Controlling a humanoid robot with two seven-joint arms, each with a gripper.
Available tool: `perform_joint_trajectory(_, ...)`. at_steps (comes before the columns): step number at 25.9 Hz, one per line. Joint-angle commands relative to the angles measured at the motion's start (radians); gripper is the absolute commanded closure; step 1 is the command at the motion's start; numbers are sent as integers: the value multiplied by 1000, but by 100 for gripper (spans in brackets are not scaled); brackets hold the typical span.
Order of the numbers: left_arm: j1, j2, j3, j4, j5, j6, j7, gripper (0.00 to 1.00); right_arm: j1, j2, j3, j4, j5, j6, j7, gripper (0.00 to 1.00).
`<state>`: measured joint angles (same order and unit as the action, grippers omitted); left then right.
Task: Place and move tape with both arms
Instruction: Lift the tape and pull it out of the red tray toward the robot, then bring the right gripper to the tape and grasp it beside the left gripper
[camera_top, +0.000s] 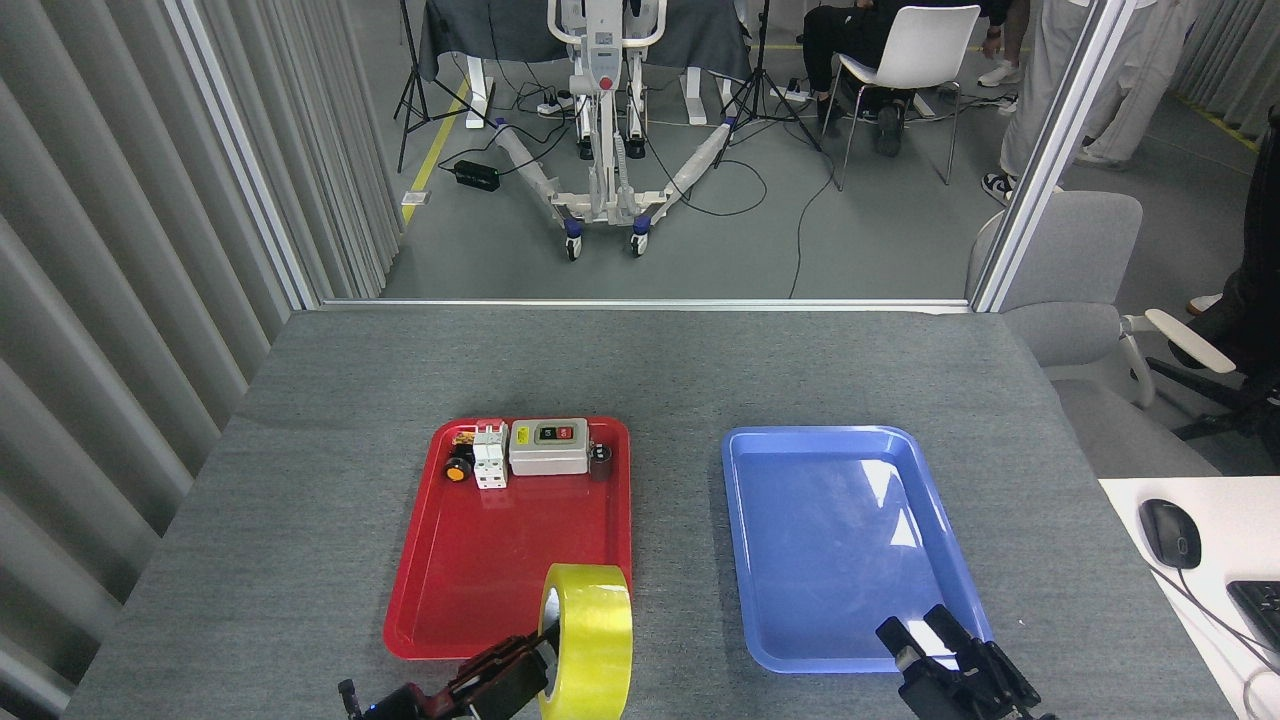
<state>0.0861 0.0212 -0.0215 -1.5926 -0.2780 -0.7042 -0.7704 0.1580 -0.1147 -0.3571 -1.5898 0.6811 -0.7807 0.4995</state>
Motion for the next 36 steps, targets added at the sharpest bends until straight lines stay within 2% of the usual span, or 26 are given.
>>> perform_joint_trajectory(1,43,-44,-17,-29,-43,-12,3,100,-26,-22,86,22,-25,-5,34,0)
perform_joint_trajectory(3,43,-69,-15,-24,-72,-12,3,100,-55,-85,153,30,-26,-5,33,0)
perform_joint_trajectory(8,32,-96,-20,-9,-92,-12,3,100,-48,-215,300,31,-37,-5,-24,0)
perform_joint_trajectory(12,-2,-116,-18,52,-139,-12,6,100,-55,-355,425,14,-80,-5,-116,0)
perform_joint_trajectory(14,-8,-118,-20,68,-150,-12,10,100,-58,-396,461,-2,-91,-5,-127,0)
perform_joint_trajectory(24,-71,-121,-18,128,-171,-15,17,100,-75,-447,583,-119,-89,-5,-122,0)
perform_joint_trajectory(29,-81,-116,-18,148,-174,-18,22,100,-80,-444,619,-131,-83,-5,-118,0)
perform_joint_trajectory(36,-86,-118,-18,148,-174,-20,23,100,-135,-396,673,-125,-75,-5,-81,1)
